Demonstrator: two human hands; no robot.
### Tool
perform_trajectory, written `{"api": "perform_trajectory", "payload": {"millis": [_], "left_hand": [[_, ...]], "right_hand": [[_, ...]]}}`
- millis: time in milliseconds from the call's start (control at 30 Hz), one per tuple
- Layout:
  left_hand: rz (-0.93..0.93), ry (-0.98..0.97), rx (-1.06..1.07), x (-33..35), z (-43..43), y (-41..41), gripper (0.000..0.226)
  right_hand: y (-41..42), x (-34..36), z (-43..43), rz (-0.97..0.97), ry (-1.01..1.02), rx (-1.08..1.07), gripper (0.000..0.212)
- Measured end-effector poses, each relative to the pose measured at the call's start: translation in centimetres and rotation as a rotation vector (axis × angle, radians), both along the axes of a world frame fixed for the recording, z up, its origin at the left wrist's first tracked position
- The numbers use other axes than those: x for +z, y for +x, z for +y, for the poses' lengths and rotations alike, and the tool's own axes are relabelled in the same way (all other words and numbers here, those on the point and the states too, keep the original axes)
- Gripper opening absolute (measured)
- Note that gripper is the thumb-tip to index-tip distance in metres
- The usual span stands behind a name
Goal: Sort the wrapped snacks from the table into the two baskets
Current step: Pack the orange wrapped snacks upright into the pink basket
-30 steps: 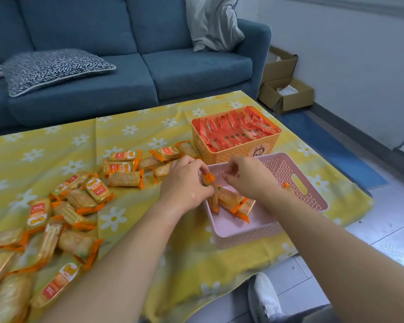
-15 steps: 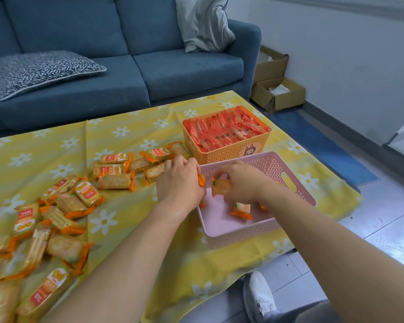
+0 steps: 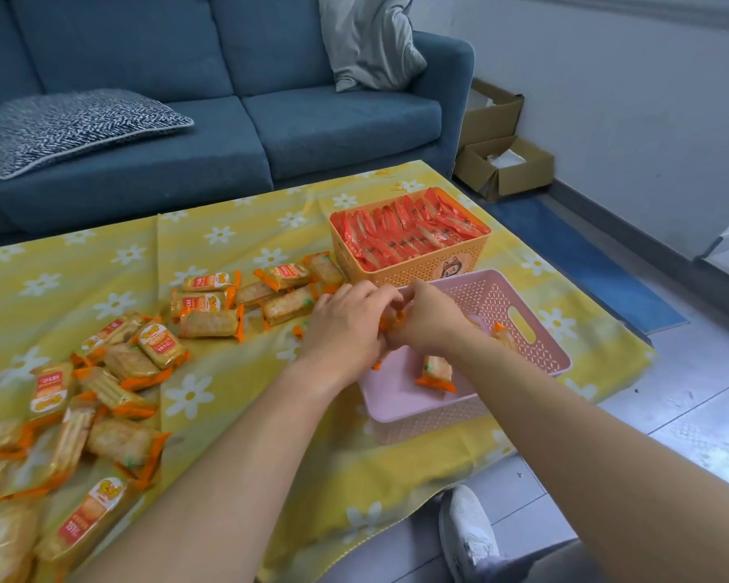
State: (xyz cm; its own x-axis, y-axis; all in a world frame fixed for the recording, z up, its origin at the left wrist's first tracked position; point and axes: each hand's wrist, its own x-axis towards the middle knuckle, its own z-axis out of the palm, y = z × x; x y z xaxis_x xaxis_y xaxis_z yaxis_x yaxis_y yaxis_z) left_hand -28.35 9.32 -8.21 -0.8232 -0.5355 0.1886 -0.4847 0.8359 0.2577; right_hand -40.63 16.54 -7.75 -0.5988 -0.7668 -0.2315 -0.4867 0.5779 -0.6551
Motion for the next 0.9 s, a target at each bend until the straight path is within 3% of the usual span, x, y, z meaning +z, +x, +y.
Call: {"api": "perform_trajectory", "payload": {"millis": [67, 233, 267, 367, 433, 600, 700, 767, 900], "left_hand": [[-0.034, 0.004, -0.006, -0.1, -0.3, 0.4, 0.050], [-0.096, 0.026, 0.068, 0.5, -0.7, 0.5, 0.045], [-0.117, 0.033, 0.090, 0.8, -0.9, 0.5, 0.044], [-0.152, 0.045, 0.144, 1.7, -1.2, 0.0, 0.038], [-0.171, 0.079, 0.178, 2.0, -1.1, -0.6, 0.035], [-0.234, 0.126, 0.231, 1.8, -1.3, -1.8, 0.046], [-0.318, 0.129, 0.236, 1.9, -1.2, -2.6, 0.061], [-0.327, 0.154, 0.242, 2.1, -1.1, -3.1, 0.059], [-0.236, 0.177, 0.258, 2.2, -1.2, -3.0, 0.035]], "right_hand": [[-0.3, 0.4, 0.5, -0.140, -0.055, -0.001, 0.056], [-1.2, 1.4, 1.8, -0.568, -0.224, -0.111, 0.038], [-1.5, 1.3, 2.0, -0.525, -0.218, -0.125, 0.034], [-2.9, 0.5, 2.6, 0.089, 0.019, 0.005, 0.031], [-3.0, -0.2, 2.9, 0.283, 0.229, 0.100, 0.036], [-2.6, -1.2, 2.1, 0.358, 0.405, 0.179, 0.062], [-2.9, -1.6, 2.0, 0.339, 0.434, 0.144, 0.065], [-2.9, -1.4, 2.3, 0.352, 0.434, 0.152, 0.058], [-2.6, -0.3, 3.3, 0.376, 0.384, 0.063, 0.019]]}}
